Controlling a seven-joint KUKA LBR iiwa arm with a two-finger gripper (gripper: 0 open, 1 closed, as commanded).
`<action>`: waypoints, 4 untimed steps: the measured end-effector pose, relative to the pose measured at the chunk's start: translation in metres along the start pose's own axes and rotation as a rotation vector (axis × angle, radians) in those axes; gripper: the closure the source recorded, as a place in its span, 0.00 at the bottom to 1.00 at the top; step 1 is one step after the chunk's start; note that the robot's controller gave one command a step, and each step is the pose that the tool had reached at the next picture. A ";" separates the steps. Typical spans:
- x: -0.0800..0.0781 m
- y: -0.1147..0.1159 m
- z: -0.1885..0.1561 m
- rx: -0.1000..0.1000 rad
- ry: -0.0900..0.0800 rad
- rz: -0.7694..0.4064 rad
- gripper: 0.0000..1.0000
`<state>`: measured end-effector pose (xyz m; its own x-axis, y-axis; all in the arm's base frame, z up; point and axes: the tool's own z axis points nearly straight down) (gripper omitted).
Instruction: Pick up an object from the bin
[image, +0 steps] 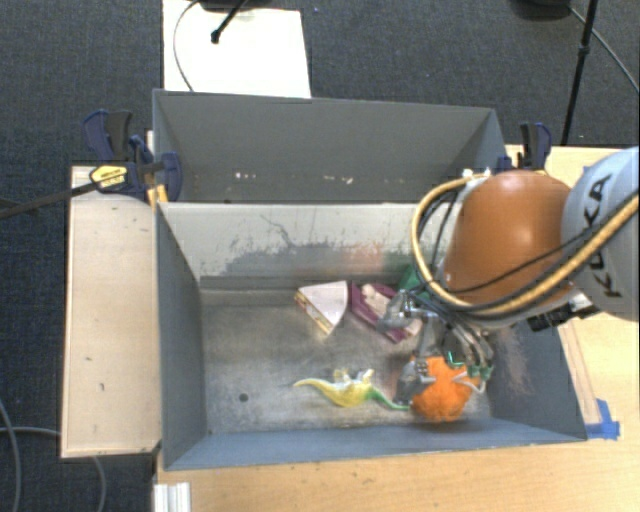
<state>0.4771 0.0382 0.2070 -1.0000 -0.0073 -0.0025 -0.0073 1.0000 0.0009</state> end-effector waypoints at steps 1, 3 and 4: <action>0.000 0.000 0.000 0.000 0.000 0.000 0.00; -0.014 -0.048 0.098 0.001 0.003 0.168 1.00; -0.014 -0.048 0.098 0.001 0.003 0.168 1.00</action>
Offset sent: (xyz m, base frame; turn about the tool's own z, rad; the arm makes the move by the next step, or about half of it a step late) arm 0.0002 0.0652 -0.0974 -0.1261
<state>0.4917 -0.0092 0.1088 -0.9870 0.1604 0.0005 0.1604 0.9870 0.0002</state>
